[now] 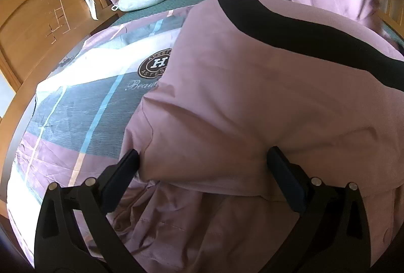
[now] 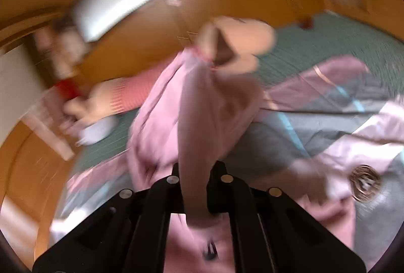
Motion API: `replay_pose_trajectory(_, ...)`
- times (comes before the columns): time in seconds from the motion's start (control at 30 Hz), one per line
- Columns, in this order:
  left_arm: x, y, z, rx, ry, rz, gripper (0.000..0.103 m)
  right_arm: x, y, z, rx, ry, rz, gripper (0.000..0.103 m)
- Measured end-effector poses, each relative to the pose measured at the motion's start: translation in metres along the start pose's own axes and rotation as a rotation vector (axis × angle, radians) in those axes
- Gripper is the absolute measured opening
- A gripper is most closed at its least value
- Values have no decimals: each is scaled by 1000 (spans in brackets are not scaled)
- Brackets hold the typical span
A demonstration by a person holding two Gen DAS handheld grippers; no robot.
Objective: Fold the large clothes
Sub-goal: 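Grasp the pink jacket hem with the right gripper and lift it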
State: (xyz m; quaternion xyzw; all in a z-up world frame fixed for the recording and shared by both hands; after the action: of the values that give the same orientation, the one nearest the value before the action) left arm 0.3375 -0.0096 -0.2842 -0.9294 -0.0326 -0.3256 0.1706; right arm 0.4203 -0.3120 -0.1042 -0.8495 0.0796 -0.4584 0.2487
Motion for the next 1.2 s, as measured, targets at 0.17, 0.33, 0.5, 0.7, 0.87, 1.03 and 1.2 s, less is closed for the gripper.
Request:
replay_pose_trajectory(0.17, 2, -10, -11, 8, -40, -17, 101, -87, -15, -113, 38, -57, -103, 6)
replay_pose_trajectory(0.33, 1, -31, -70, 28, 34, 15, 101, -170, 15, -150, -213, -281, -92, 64)
replay_pose_trajectory(0.5, 1, -61, -93, 25, 29, -11, 101, -188, 43, -206, -360, -165, 114, 77)
replay_pose_trajectory(0.7, 6, -72, -79, 28, -32, -50, 101, -176, -27, -175, -77, -203, 146, 90)
replay_pose_trajectory(0.87, 2, -66, -80, 8, -45, -15, 101, -197, -105, -104, 133, -395, 72, 100)
replay_pose_trajectory(1.03, -3, -66, -71, 35, -82, 1, 101, -235, -131, -68, -32, -407, -144, 79)
replay_pose_trajectory(1.2, -8, -71, -60, 47, -150, -26, 101, -233, -124, -72, -19, -407, -144, 16)
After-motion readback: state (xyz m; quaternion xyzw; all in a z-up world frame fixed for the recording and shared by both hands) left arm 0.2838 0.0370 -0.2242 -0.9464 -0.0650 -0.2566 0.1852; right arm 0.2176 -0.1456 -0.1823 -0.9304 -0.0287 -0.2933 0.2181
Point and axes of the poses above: each gripper's, at about its wrist camera, not at the fingertips, and z roughly the way its jaws point, y to its right, x to its top, the point moved 2 cm from there along z, roughly the way its jaws point, and after that the axes turned 8 degrees about x, right-handed, at the moved point
